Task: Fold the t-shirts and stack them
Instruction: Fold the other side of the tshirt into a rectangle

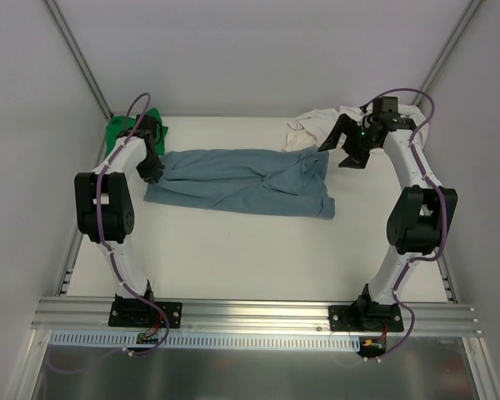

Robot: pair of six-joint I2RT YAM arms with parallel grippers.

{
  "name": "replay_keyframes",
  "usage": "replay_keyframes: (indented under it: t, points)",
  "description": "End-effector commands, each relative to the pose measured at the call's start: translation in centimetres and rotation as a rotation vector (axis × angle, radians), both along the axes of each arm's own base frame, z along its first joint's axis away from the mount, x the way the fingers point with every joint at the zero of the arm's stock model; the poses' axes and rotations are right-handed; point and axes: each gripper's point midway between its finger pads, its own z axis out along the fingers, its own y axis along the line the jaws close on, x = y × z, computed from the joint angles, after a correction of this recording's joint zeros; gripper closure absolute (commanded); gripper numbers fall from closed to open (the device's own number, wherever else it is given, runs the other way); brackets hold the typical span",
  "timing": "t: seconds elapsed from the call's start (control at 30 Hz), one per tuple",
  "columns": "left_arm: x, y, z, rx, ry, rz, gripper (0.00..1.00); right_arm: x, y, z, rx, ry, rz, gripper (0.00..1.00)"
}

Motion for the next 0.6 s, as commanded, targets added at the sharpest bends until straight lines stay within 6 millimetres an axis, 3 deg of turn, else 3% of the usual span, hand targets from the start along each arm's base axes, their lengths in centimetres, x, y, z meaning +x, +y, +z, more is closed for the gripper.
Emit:
replay_keyframes:
  t: [0.0, 0.03, 0.07, 0.3, 0.47, 0.5, 0.57]
  points:
    - [0.9, 0.2, 0.4, -0.006, -0.016, 0.015, 0.63, -0.4, 1.5, 0.0, 0.019, -0.004, 0.046, 0.00]
    - [1.0, 0.0, 0.4, -0.017, -0.019, 0.013, 0.12, -0.4, 1.7, -0.5, 0.023, 0.008, 0.048, 0.01]
    - [1.1, -0.3, 0.4, -0.035, -0.027, 0.008, 0.01, -0.3, 1.8, -0.5, 0.024, 0.010, 0.050, 0.01]
    - [1.8, -2.2, 3.1, -0.127, -0.152, -0.005, 0.01, 1.1, 3.3, -2.7, 0.038, 0.054, 0.079, 0.00]
    - [1.3, -4.1, 7.6, -0.203, -0.290, -0.008, 0.01, 2.3, 4.3, -4.5, 0.052, 0.084, 0.092, 0.01]
    - [1.2, -5.4, 8.3, -0.211, -0.305, -0.035, 0.01, 2.9, 4.5, -4.9, 0.060, 0.086, 0.089, 0.01]
    - [0.8, -7.1, 10.1, -0.220, -0.345, -0.081, 0.01, 3.5, 4.7, -5.2, 0.067, 0.085, 0.090, 0.09]
